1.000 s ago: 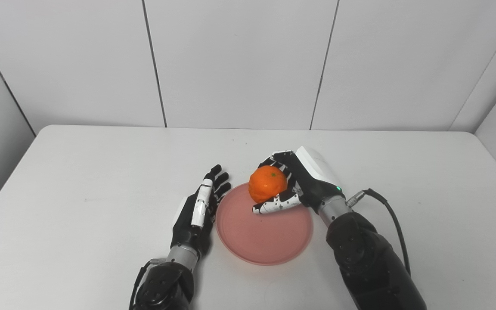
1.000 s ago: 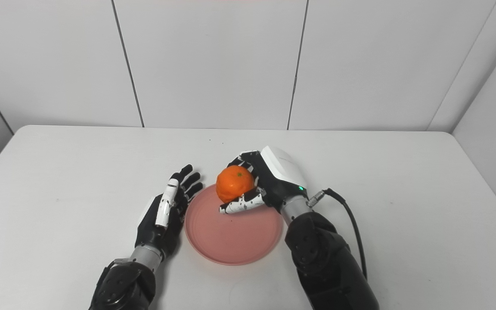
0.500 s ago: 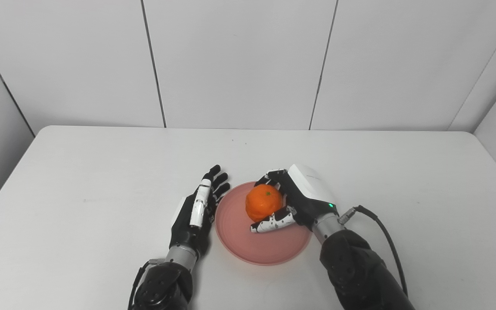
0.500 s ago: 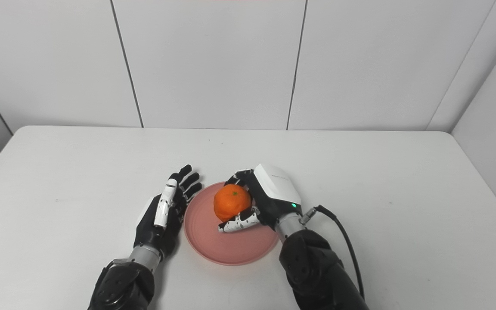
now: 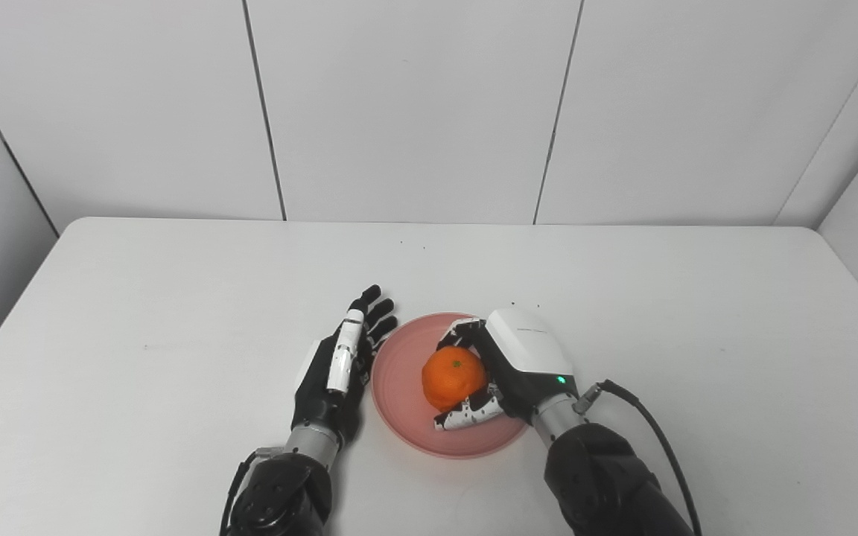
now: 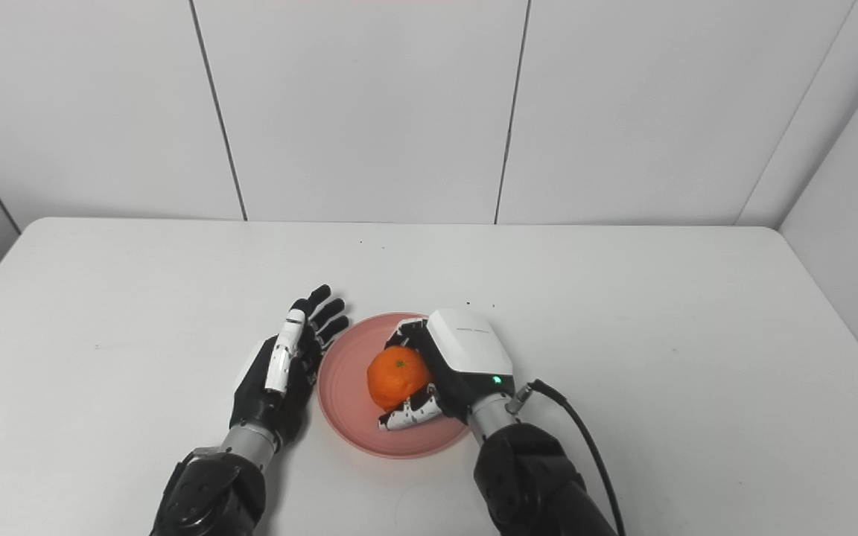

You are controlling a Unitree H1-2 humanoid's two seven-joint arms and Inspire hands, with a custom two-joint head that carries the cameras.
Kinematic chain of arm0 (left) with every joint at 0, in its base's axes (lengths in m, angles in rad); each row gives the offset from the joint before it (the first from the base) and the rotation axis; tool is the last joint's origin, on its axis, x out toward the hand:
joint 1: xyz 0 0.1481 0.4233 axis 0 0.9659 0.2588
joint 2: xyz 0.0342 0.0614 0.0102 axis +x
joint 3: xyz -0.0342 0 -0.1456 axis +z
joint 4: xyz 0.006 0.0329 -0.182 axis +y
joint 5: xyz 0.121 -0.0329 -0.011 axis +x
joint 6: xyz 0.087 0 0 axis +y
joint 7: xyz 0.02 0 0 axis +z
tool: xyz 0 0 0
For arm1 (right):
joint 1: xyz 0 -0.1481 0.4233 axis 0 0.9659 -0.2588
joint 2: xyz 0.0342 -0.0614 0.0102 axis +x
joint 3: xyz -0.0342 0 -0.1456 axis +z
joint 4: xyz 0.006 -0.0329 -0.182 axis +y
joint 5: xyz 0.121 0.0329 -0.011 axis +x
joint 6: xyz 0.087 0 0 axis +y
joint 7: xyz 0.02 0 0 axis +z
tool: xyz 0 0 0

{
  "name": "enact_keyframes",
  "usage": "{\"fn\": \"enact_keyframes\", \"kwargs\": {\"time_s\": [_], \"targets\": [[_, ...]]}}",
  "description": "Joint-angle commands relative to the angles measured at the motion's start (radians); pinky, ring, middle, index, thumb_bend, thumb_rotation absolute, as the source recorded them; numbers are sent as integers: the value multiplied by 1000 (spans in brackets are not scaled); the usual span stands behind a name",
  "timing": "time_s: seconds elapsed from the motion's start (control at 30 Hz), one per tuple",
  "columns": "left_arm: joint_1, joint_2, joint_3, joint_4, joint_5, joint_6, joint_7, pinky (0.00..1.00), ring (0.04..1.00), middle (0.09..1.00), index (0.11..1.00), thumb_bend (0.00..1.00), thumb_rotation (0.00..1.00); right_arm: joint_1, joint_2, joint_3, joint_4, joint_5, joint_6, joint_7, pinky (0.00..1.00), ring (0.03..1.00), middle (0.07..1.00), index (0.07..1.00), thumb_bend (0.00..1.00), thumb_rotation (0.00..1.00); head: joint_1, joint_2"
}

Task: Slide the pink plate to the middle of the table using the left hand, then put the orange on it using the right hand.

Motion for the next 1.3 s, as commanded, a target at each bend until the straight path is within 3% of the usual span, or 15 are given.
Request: {"fn": "enact_keyframes", "kwargs": {"time_s": [0.0, 0.2, 0.3, 0.4, 0.47, 0.5, 0.57, 0.63, 0.7, 0.8, 0.97, 1.27], "targets": [[-3, 1, 5, -17, -4, -17, -7, 922, 919, 924, 912, 399, 1000, -21, -3, 0, -38, -20, -51, -31, 163, 242, 337, 489, 517, 132, -1, -2], [-2, 7, 7, -17, -5, -21, -13, 918, 917, 923, 914, 396, 1000, -15, -4, 5, -27, -33, -61, -49, 142, 219, 319, 489, 520, 136, -17, -3], [-2, 10, 8, -18, -7, -21, -16, 923, 919, 927, 916, 392, 1000, -14, -3, 4, -25, -36, -63, -49, 214, 312, 432, 490, 520, 142, -21, -3], [-1, 13, 9, -14, -8, -26, -22, 923, 921, 929, 919, 392, 1000, -11, 1, 1, -26, -38, -59, -53, 172, 257, 370, 491, 521, 144, -27, -5], [-1, 13, 12, -14, -9, -26, -23, 921, 920, 928, 918, 395, 1000, -9, 3, -1, -23, -39, -57, -58, 174, 262, 381, 492, 522, 147, -29, -6], [-1, 12, 13, -15, -9, -25, -22, 920, 920, 928, 918, 396, 1000, -8, 4, -2, -23, -37, -55, -58, 201, 297, 417, 492, 522, 149, -31, -6], [0, 11, 15, -16, -10, -23, -22, 921, 920, 928, 918, 395, 1000, -7, 1, -7, -23, -29, -58, -57, 308, 419, 530, 622, 769, 221, -33, -7], [0, 13, 16, -12, -10, -27, -25, 920, 919, 926, 919, 398, 1000, -5, -1, -14, -23, -16, -66, -61, 401, 524, 619, 663, 851, 267, -37, -9], [0, 14, 17, -9, -9, -29, -27, 919, 919, 926, 919, 399, 1000, -2, 0, -21, -27, -5, -67, -61, 422, 547, 638, 672, 869, 278, -40, -11], [0, 17, 17, -8, -7, -28, -31, 919, 919, 927, 921, 400, 1000, 3, 3, -32, -39, 8, -60, -54, 544, 656, 724, 719, 954, 374, -41, -12], [-1, 18, 21, -2, -12, -35, -36, 917, 917, 923, 918, 395, 1000, 9, 4, -55, -68, 53, -56, -35, 619, 726, 797, 802, 1000, 510, -42, -13], [-1, 15, 24, -5, -8, -29, -40, 907, 912, 921, 919, 405, 1000, 20, 1, -91, -110, 140, -89, -52, 715, 795, 844, 867, 1000, 633, -42, -14]]}}
